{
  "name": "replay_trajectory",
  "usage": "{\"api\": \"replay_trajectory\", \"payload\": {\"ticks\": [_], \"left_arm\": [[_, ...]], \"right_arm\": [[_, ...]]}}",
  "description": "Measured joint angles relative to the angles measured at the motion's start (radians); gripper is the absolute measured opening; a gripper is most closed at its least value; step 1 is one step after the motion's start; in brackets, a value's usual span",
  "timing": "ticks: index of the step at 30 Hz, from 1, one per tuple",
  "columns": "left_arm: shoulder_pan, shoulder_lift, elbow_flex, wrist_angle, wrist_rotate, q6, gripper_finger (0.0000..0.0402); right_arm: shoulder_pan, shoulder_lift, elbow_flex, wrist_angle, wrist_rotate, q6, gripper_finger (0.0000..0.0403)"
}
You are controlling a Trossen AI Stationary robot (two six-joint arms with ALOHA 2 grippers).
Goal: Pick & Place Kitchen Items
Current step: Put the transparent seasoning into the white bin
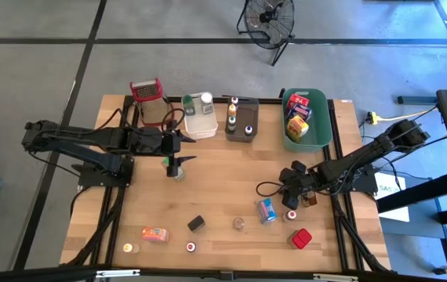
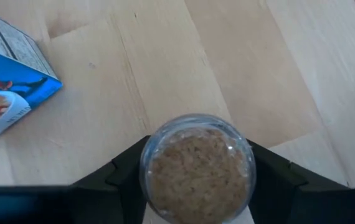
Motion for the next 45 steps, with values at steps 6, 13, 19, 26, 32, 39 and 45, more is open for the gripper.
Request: {"api": "replay_trajectory", "payload": {"ticks": [6,13,19,26,32,39,45], "left_arm": [[0.000,0.000,0.000,0.000,0.000,0.000,0.0242],[0.000,0.000,0.000,0.000,0.000,-0.026,0.0242],[0.000,0.038,0.000,0.000,-0.001,-0.023,0.0242],[0.000,0.132,0.000,0.047,0.006,0.086,0.0242],[0.000,0.238,0.000,0.229,0.029,0.181,0.0242],[0.000,0.402,0.000,0.487,0.165,0.167,0.0242],[0.017,0.538,0.001,0.820,0.299,0.079,0.0242]], "right_arm": [[0.000,0.000,0.002,0.038,-0.012,-0.061,0.0192],[-0.001,0.000,0.132,-0.090,-0.027,-0.147,0.0199],[-0.022,0.000,0.352,-0.376,0.008,-0.218,0.0199],[-0.061,0.000,0.574,-0.490,-0.017,-0.406,0.0200],[-0.088,0.000,0.617,-0.294,-0.066,-0.672,0.0200],[-0.118,0.000,0.618,-0.170,-0.088,-0.876,0.0201],[-0.150,0.010,0.618,-0.128,-0.130,-0.950,0.0201]]}}
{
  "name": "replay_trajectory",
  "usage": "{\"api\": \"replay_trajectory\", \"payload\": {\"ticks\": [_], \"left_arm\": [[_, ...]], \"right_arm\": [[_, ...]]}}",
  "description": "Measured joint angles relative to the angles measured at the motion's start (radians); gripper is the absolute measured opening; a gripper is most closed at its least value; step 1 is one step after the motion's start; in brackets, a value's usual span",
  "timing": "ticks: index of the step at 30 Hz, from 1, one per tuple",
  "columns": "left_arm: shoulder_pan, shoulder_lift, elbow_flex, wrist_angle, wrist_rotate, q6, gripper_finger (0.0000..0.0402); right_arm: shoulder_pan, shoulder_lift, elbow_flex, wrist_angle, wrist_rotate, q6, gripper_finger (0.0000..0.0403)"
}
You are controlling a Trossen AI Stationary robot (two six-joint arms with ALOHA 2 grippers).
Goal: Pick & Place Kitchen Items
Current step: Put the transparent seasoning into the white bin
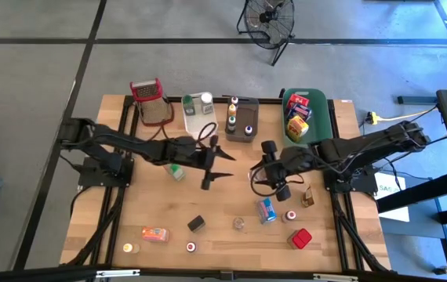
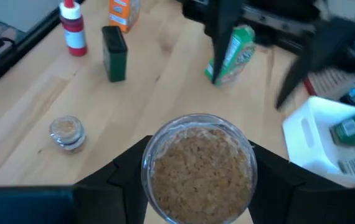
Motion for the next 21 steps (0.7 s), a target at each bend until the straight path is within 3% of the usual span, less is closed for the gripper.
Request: {"api": "replay_trajectory", "payload": {"ticks": [4,13,21], "left_arm": [[0.038,0.067,0.000,0.124,0.070,-0.090,0.0242],[0.125,0.167,0.000,0.333,0.377,-0.357,0.0242],[0.146,0.184,0.000,0.361,0.397,-0.429,0.0242]], "right_arm": [[-0.013,0.024,0.000,0.037,-0.035,-0.040,0.0201],[-0.054,0.064,0.000,0.081,-0.035,-0.126,0.0201],[-0.105,0.091,0.001,0.124,-0.034,-0.166,0.0201]]}}
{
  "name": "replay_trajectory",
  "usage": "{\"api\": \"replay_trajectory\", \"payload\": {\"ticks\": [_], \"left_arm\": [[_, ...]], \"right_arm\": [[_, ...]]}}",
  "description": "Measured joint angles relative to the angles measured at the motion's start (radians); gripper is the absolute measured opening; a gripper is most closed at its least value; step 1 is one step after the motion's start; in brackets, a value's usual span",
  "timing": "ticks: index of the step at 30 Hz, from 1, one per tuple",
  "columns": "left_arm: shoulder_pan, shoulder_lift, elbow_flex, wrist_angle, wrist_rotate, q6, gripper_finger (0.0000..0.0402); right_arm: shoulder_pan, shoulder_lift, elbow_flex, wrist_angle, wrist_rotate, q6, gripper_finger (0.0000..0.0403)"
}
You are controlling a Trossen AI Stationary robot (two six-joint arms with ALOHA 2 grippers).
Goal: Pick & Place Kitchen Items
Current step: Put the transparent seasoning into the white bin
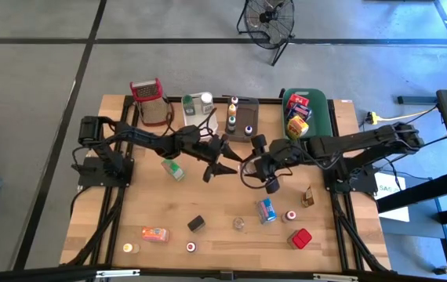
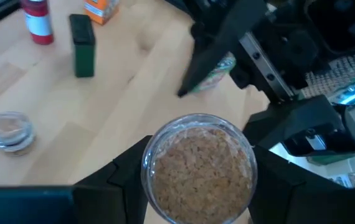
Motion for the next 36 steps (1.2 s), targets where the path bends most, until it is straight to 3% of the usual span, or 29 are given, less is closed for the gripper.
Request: {"api": "replay_trajectory", "payload": {"ticks": [14,24,36], "left_arm": [[-0.007,0.001,0.000,0.022,-0.021,0.019,0.0242],[0.049,-0.001,0.003,-0.002,0.153,-0.142,0.0242],[0.045,0.002,0.046,-0.005,0.195,-0.160,0.0242]], "right_arm": [[-0.027,0.028,0.000,0.058,-0.020,-0.061,0.0201],[-0.022,0.029,0.000,0.068,-0.020,-0.146,0.0201],[-0.024,0.027,0.000,0.168,-0.019,-0.227,0.0201]]}}
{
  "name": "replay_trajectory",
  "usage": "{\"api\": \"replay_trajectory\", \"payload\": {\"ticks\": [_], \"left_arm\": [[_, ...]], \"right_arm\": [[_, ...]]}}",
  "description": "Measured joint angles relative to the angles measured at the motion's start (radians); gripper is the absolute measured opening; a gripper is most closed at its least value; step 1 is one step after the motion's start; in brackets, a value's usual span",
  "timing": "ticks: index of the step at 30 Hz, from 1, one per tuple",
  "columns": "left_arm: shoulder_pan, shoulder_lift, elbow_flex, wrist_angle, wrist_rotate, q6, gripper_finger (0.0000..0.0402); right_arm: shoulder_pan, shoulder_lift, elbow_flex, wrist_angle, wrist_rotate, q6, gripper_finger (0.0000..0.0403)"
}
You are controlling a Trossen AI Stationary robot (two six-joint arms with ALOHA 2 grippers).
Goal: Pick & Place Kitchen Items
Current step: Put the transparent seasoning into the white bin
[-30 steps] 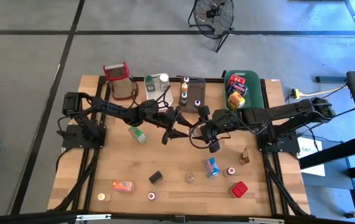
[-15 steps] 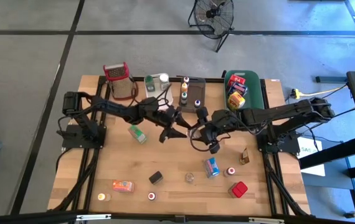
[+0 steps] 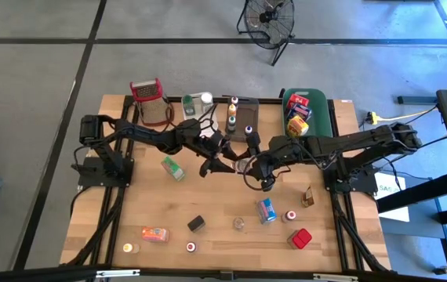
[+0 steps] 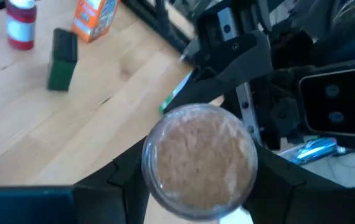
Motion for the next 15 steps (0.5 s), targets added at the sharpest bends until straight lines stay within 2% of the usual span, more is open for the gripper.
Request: {"api": "replay_trajectory", "payload": {"ticks": [15], "left_arm": [[-0.018,0.014,0.038,0.014,0.008,0.010,0.0242]], "right_arm": [[0.000,0.002,0.000,0.042,0.026,-0.046,0.0201]]}}
